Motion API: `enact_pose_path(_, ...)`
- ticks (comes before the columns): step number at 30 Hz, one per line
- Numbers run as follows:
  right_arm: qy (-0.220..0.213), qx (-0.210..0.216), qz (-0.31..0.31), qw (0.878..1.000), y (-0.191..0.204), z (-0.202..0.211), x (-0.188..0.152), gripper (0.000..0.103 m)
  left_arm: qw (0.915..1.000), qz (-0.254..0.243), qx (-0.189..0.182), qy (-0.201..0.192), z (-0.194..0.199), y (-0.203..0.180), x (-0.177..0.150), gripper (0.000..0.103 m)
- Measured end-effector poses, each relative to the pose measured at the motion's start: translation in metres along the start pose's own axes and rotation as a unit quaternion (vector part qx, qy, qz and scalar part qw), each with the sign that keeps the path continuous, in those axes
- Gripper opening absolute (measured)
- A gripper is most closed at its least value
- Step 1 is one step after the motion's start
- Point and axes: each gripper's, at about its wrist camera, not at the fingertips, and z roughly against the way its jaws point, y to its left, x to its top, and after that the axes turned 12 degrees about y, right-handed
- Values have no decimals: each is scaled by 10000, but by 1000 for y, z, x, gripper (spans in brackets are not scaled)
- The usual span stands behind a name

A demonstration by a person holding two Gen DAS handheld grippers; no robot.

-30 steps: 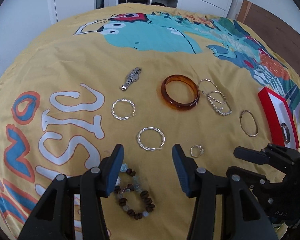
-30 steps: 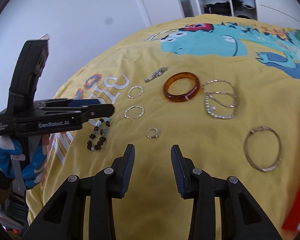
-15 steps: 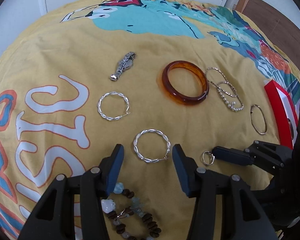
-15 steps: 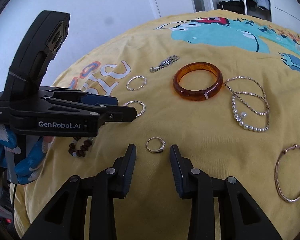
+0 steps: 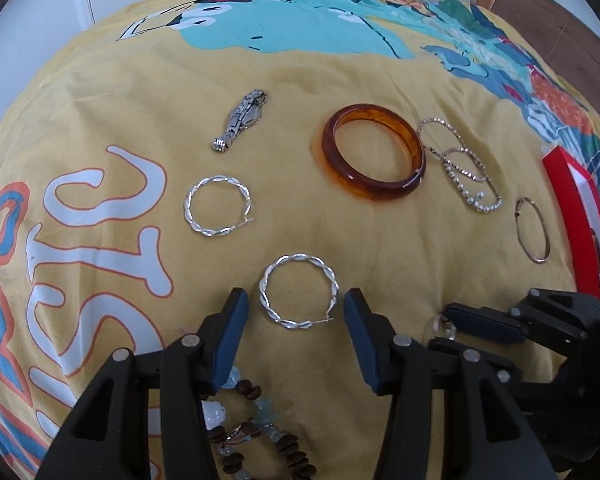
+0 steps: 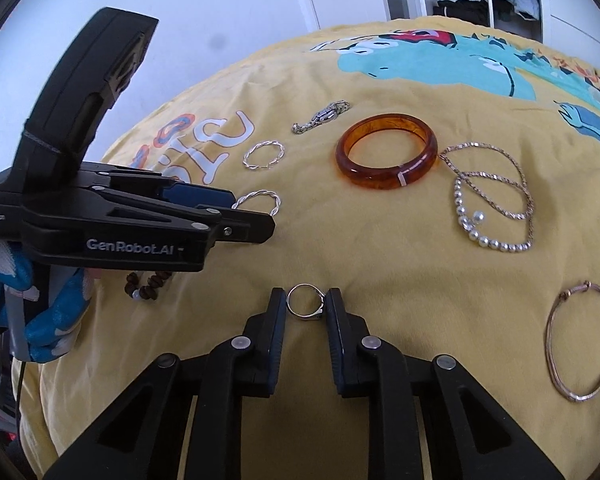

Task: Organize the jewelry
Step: 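Grasp the twisted silver hoop earring with the left tool while the right holds the ring, then carry the hoop and ring into the red box and open both tools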

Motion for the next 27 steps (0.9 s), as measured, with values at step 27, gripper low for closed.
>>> enact_pose_path(27, -720, -246, -607, 9952, -28, 125, -49, 20, 9989, 75, 184, -430, 61, -45, -14, 37)
